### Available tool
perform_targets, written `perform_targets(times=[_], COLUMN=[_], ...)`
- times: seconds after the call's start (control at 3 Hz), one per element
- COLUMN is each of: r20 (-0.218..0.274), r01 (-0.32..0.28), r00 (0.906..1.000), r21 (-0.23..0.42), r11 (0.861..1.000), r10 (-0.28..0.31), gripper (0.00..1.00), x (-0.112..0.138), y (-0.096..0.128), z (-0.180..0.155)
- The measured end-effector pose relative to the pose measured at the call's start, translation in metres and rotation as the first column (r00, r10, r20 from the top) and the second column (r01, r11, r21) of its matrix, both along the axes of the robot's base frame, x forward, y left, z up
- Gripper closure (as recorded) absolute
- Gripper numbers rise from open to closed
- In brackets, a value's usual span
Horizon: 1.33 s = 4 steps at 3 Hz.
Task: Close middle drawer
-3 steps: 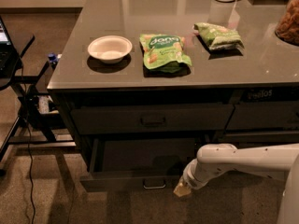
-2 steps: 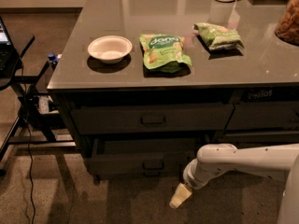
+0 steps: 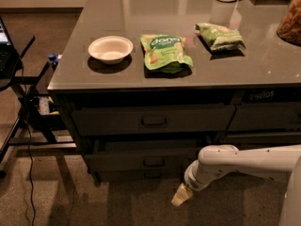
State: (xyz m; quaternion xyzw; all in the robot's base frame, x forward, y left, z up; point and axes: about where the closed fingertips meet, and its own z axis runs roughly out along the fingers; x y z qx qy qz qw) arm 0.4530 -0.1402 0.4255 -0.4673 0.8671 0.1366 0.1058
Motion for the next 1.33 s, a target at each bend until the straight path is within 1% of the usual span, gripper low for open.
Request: perform_targets(times=[1.0, 1.33], r20=[0.001, 0.036], r01=[-0.006, -0.004], r00=[1.0, 0.9993], r21=[0.002, -0.033], r11=[1.0, 0.999], r10=[0.006, 0.005], gripper=[0.89, 1.0], x=[0.003, 0.015], y=[0.002, 0.003], z=[-0.005, -0.014])
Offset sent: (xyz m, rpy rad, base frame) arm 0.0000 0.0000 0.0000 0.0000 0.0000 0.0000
